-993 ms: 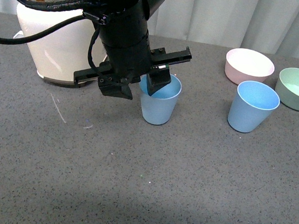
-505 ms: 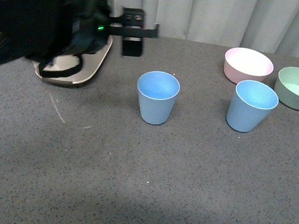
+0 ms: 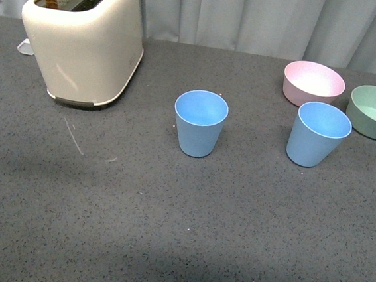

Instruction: Stack blue cups with both arms

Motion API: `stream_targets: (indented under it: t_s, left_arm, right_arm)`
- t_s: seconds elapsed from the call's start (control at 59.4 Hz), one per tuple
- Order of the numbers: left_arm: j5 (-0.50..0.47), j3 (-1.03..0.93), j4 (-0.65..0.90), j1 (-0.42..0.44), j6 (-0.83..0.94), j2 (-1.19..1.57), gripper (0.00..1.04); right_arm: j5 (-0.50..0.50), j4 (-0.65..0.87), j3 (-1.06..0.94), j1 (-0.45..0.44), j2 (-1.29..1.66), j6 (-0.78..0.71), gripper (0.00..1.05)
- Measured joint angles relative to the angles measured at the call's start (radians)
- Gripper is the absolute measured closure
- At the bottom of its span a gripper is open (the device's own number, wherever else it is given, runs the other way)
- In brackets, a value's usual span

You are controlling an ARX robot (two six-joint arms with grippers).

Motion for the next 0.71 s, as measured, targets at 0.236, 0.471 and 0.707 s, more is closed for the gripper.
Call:
stream_targets:
  t_s: [0.236, 0.471, 0.707]
  left_arm:
    - [0.051, -0.121, -0.071, 0.061, 0.002, -0.182, 1.01]
    - [0.098, -0.203, -0.203, 0.105, 0.004, -0.397, 1.01]
    - [0.175, -0.244, -0.349, 0.185, 0.005, -0.586, 1.01]
  right_arm:
    - [0.000, 0.000, 0.000, 0.000, 0.000, 0.000, 0.10]
    - [0.000, 0.000, 0.000, 0.000, 0.000, 0.000, 0.10]
    - [0.000, 0.000, 0.000, 0.000, 0.000, 0.000, 0.10]
